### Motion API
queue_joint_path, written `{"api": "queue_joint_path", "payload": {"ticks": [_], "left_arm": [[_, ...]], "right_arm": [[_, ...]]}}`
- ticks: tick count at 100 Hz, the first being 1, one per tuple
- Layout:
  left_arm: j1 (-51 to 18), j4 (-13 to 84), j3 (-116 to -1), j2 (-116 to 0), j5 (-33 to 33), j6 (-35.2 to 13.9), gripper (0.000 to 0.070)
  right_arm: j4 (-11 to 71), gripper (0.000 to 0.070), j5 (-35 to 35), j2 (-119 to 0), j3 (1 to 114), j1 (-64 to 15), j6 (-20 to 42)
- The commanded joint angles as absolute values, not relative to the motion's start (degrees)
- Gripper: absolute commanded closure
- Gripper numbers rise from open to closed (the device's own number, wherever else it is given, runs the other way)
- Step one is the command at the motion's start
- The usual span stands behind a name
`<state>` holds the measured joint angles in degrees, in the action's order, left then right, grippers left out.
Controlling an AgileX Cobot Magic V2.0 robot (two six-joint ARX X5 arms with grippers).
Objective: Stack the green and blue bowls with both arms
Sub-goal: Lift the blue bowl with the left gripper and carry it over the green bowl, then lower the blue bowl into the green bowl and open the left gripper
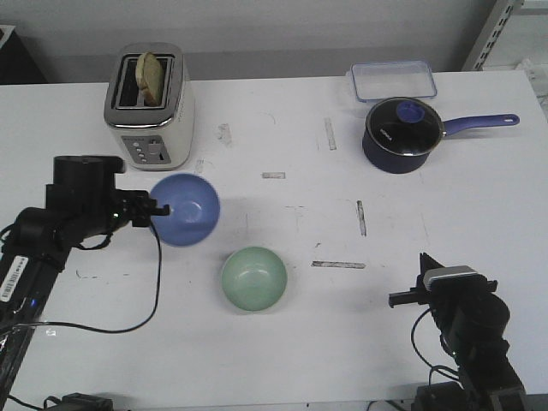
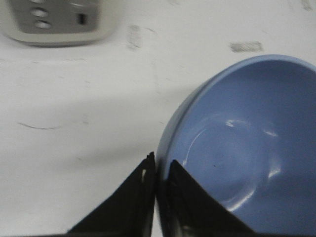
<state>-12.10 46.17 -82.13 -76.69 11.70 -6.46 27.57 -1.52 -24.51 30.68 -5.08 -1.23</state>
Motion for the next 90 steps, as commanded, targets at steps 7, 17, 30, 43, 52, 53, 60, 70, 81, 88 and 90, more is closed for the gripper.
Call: {"api": "queue_joint_path", "payload": {"ticks": [7,17,30,43,52,53,60,70,81,88,90], "left_arm": [[-20.5,49.2,-83.2,-77.6,13.2,-7.2,0.0700],[-26.7,49.5,-83.1,-78.4,13.2,-7.2,0.0700],[-32.5,49.5,-83.1,-80.8,13.1,-6.8,0.0700],[-35.0,49.5,-83.1,-84.4,13.1,-6.7,0.0700],[-35.6,49.5,-83.1,-87.0,13.1,-6.5,0.0700],[-35.6,49.5,-83.1,-87.3,13.1,-6.5,0.0700],[-35.6,49.5,-83.1,-89.2,13.1,-6.5,0.0700],[-35.5,49.8,-83.1,-91.1,13.1,-6.5,0.0700],[-35.6,49.8,-83.1,-91.7,13.1,-6.5,0.0700],[-35.6,49.8,-83.1,-91.7,13.1,-6.5,0.0700],[-35.6,49.8,-83.1,-91.7,13.1,-6.5,0.0700]], "right_arm": [[27.0,0.0700,-1.5,-24.9,30.7,-5.1,-1.4],[27.0,0.0700,-1.5,-25.0,30.7,-5.1,-1.4],[27.1,0.0700,-1.5,-25.3,30.7,-5.1,-1.3],[27.0,0.0700,-1.5,-25.3,30.7,-5.1,-1.4],[27.0,0.0700,-1.5,-25.3,30.7,-5.1,-1.4],[27.0,0.0700,-1.5,-25.3,30.7,-5.1,-1.4],[27.0,0.0700,-1.5,-25.3,30.7,-5.1,-1.4],[27.1,0.0700,-1.5,-25.3,30.7,-5.1,-1.4],[27.0,0.0700,-1.5,-25.3,30.7,-5.1,-1.4],[27.0,0.0700,-1.5,-25.3,30.7,-5.1,-1.4],[27.0,0.0700,-1.5,-25.3,30.7,-5.1,-1.4]]}}
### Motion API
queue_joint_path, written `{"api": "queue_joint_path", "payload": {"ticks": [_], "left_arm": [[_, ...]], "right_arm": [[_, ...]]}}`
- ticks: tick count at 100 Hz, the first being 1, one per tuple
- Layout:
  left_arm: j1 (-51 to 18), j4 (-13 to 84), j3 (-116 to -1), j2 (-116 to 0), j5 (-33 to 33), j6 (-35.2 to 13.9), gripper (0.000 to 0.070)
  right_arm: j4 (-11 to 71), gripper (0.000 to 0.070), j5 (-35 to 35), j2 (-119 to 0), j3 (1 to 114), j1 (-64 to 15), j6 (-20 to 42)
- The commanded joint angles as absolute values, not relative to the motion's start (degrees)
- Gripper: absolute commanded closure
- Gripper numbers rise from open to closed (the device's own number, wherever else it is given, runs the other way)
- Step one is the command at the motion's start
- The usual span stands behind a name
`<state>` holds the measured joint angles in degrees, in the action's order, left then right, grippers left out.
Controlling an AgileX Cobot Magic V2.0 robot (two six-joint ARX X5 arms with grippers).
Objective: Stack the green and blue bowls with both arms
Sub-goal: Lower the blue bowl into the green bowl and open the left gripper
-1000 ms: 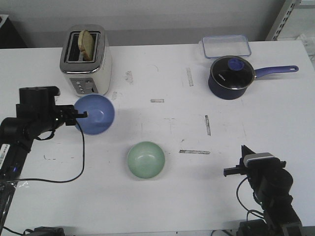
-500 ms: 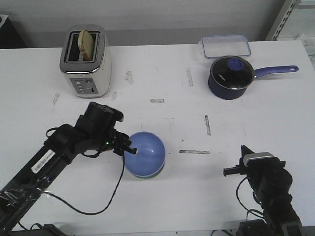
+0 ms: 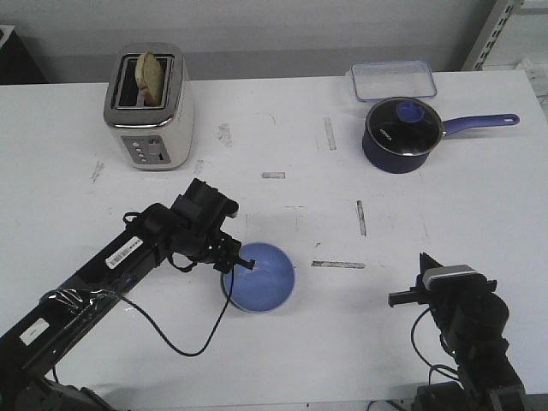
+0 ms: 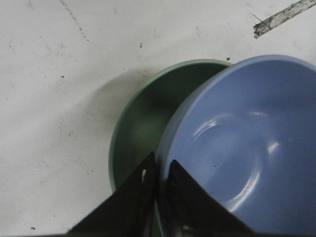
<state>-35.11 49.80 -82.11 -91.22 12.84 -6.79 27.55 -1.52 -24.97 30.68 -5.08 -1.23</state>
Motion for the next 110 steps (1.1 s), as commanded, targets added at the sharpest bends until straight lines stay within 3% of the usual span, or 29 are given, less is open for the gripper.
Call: {"api": "queue_joint_path", "payload": {"ticks": [1,24,50,57,64,71,78,106,110], "left_arm": [[-35.6,49.9,-83.1,-91.7,13.1,-6.5,0.0700],[-35.6,51.9,-83.1,-91.7,9.1,-4.8,0.0700],[-35.8,52.1,-83.1,-91.7,9.1,-5.3,0.0687],[-35.8,51.6,-83.1,-91.7,9.1,-5.3,0.0577],[-35.7,51.1,-83.2,-91.7,9.1,-5.3,0.0382],[-35.7,50.9,-83.2,-91.6,9.1,-5.3,0.0144],[-35.7,50.9,-83.2,-91.4,9.1,-5.3,0.0000],[-35.7,51.0,-85.7,-89.2,9.0,-5.3,0.0000],[-35.7,51.0,-86.5,-88.6,8.9,-5.3,0.0058]], "right_arm": [[27.1,0.0700,-1.5,-25.3,30.7,-5.1,-1.4],[27.1,0.0700,-1.5,-25.3,30.7,-5.1,-1.4],[27.1,0.0700,-1.5,-25.3,30.7,-5.1,-1.4],[27.1,0.0700,-1.5,-25.3,30.7,-5.1,-1.4],[27.1,0.0700,-1.5,-25.3,30.7,-5.1,-1.4],[27.1,0.0700,-1.5,-25.3,30.7,-5.1,-1.4],[27.1,0.0700,-1.5,-25.3,30.7,-5.1,-1.4],[27.1,0.0700,-1.5,-25.3,30.7,-5.1,-1.4],[27.1,0.0700,-1.5,-25.3,30.7,-5.1,-1.4]]}}
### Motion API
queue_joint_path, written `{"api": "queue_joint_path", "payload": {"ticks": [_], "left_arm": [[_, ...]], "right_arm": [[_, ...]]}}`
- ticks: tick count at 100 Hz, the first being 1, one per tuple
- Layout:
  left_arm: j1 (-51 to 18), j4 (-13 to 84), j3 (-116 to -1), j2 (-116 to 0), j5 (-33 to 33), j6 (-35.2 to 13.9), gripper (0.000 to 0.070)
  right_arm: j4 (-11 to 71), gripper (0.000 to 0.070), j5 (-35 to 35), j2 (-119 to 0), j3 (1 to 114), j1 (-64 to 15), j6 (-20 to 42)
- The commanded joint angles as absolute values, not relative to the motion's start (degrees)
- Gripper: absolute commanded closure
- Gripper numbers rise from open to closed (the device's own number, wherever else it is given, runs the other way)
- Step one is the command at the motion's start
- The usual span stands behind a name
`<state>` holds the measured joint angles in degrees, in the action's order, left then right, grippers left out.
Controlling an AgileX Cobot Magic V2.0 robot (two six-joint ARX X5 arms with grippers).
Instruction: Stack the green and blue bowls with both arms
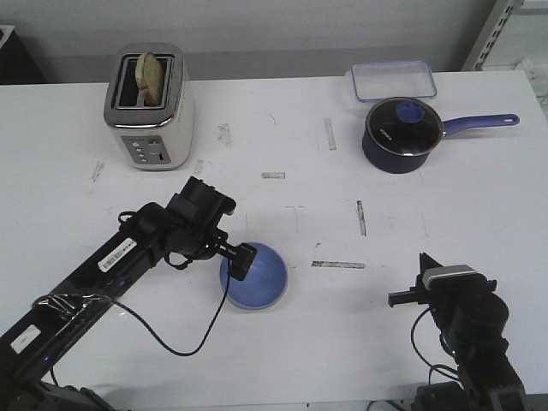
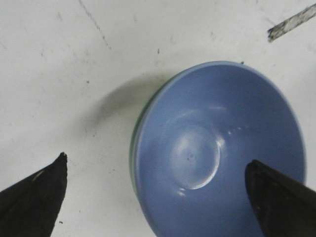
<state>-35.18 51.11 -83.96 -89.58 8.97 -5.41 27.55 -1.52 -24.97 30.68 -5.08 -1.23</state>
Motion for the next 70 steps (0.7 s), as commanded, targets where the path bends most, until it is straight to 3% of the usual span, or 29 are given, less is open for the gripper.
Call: {"api": "queue_joint_path", "payload": {"ticks": [1,17,26,31,53,70], "left_arm": [[-35.6,50.9,-86.7,-88.4,8.9,-5.3,0.0079],[-35.3,50.9,-90.8,-85.8,6.1,-5.0,0.0511],[-34.4,50.5,-92.4,-83.5,3.5,-3.9,0.0664],[-33.7,49.2,-92.4,-81.7,1.3,-3.4,0.0700],[-28.2,47.5,-91.8,-73.8,-9.6,-2.3,0.0700],[-22.0,43.0,-85.1,-66.1,-10.7,-0.5,0.0700]], "right_arm": [[27.1,0.0700,-1.5,-25.3,30.7,-5.1,-1.4],[27.1,0.0700,-1.5,-25.3,30.7,-5.1,-1.4],[27.1,0.0700,-1.5,-25.3,30.7,-5.1,-1.4],[27.1,0.0700,-1.5,-25.3,30.7,-5.1,-1.4],[27.0,0.0700,-1.5,-25.3,30.7,-5.1,-1.4],[27.0,0.0700,-1.5,-25.2,30.7,-5.1,-1.4]]}}
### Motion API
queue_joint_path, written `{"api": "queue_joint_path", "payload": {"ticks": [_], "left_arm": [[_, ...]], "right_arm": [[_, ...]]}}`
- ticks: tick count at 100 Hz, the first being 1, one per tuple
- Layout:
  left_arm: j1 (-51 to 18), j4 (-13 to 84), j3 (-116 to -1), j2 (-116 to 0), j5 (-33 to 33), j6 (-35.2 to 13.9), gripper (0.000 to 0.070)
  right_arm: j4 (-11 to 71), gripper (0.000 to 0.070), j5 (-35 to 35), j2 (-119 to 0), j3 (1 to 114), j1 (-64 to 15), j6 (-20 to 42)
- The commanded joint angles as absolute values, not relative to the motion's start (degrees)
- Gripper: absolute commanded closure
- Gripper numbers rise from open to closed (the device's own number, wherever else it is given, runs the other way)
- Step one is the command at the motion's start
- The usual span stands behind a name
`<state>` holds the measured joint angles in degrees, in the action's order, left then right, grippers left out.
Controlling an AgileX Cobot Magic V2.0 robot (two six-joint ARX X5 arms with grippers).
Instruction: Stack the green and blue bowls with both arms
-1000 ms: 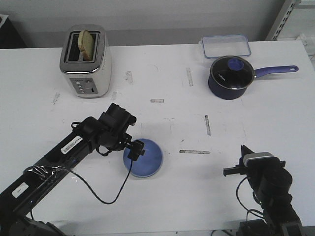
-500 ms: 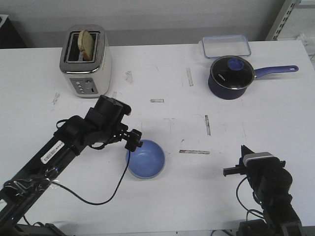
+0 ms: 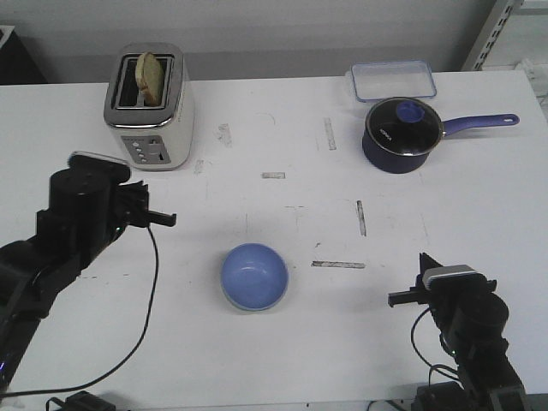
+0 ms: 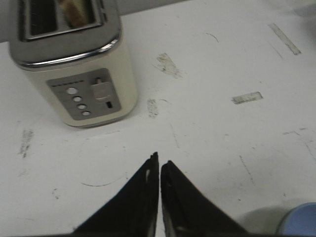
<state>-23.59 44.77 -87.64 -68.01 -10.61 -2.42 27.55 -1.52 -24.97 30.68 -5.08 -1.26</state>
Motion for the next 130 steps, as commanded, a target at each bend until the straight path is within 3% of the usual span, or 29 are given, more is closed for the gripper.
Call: {"api": "queue_joint_path", "payload": {"ticks": [1,28,52,67,130], "left_arm": [[-21.8,42.8,-84.8,-65.8,-10.7,-0.4,0.0700],[-12.7,26.8,-61.1,-48.5,-10.0,0.7,0.0700],[-4.6,17.1,-41.4,-34.7,0.6,0.9,0.0700],[-0.9,13.1,-33.0,-27.8,1.8,0.9,0.0700],[2.0,13.6,-29.1,-20.8,0.9,0.8,0.0699]], "right_arm": [[27.0,0.0700,-1.5,-25.2,30.7,-5.1,-1.4],[27.0,0.0700,-1.5,-25.2,30.7,-5.1,-1.4],[27.0,0.0700,-1.5,-25.2,30.7,-5.1,-1.4],[27.0,0.0700,-1.5,-25.2,30.7,-5.1,-1.4],[26.6,0.0700,-1.5,-25.2,30.7,-5.1,-1.3]]}}
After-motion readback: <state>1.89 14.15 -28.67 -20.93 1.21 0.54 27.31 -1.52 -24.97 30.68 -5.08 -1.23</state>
